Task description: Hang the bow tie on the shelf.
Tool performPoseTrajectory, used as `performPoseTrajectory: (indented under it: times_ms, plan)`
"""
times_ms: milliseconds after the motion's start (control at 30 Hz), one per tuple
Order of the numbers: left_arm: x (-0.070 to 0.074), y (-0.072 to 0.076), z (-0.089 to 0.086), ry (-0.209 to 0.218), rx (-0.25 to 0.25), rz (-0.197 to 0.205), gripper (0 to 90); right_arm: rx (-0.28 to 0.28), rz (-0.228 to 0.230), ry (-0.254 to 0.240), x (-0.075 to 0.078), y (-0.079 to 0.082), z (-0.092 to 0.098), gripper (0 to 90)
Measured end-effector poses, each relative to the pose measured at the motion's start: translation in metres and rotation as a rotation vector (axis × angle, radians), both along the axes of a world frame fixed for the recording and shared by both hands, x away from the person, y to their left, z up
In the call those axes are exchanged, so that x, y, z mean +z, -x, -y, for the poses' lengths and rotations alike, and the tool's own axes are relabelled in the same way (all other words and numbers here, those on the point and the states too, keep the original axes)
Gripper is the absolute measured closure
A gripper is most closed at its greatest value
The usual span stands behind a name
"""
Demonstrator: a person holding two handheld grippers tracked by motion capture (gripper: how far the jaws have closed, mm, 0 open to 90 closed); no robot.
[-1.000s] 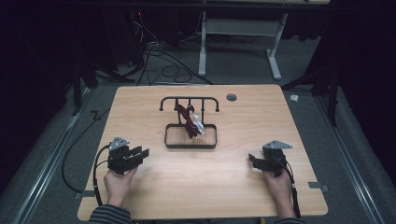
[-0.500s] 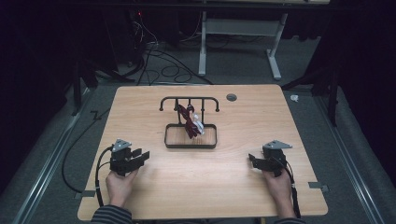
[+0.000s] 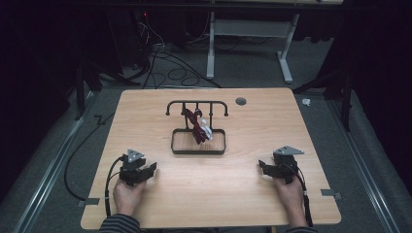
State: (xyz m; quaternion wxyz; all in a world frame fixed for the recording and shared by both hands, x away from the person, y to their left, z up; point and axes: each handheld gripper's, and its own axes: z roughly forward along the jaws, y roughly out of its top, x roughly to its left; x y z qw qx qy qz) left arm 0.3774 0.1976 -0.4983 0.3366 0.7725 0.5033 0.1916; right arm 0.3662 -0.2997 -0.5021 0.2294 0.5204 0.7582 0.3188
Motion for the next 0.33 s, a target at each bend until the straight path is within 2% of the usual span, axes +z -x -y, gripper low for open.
performPoseTrajectory:
  times_ms: [67, 233, 333]
  plan:
    - [-0.0037, 0.0011, 0.001, -0.017, 0.002, 0.021, 48.5, 0.0, 0.0, 0.0, 0.0, 0.0, 0.0, 31.7]
    - [-0.0089, 0.0051, 0.0005, 0.003, 0.013, 0.067, 47.2, 0.0, 0.0, 0.0, 0.0, 0.0, 0.0, 31.7]
    - [-0.009, 0.0055, 0.0009, 0.001, 0.008, 0.066, 45.1, -0.001, 0.0, 0.0, 0.0, 0.0, -0.0001, 31.7]
